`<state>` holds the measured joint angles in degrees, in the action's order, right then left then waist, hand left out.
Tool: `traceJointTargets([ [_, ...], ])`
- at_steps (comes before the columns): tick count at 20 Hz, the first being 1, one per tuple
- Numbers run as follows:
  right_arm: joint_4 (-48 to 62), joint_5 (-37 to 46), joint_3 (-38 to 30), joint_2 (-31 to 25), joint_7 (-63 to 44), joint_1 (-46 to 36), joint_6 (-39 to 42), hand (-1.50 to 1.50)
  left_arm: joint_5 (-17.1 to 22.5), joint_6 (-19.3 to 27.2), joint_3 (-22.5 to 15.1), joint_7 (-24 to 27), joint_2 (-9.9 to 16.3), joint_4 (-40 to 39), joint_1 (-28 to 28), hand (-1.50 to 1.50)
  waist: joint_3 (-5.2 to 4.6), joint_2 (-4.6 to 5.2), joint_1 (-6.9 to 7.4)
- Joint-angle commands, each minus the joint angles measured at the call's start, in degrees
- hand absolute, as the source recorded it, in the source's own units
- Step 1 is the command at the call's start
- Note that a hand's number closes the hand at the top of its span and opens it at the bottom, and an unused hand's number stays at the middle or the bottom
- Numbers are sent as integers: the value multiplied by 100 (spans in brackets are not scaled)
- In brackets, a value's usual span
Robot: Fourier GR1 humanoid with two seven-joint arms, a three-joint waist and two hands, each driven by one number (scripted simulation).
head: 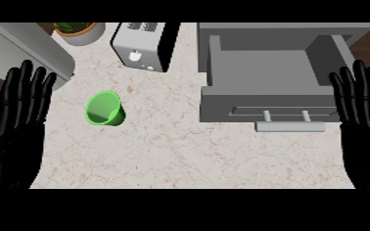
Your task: Pick up the cup, place it into the drawer and close the drawer
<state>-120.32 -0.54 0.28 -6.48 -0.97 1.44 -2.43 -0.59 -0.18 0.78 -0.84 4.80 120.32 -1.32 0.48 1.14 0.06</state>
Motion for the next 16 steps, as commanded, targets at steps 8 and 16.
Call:
traceJointTargets([
  [8, -161, -584, 422, 77, -653, -164, 510, -150, 744, 86, 385, 296, -458, -1415, 799, -150, -55, -105, -70],
  [16, 239, -696, -16, 73, -518, -477, 605, -150, 986, 159, 607, -219, -141, -1453, 1395, -150, -48, -116, -9],
])
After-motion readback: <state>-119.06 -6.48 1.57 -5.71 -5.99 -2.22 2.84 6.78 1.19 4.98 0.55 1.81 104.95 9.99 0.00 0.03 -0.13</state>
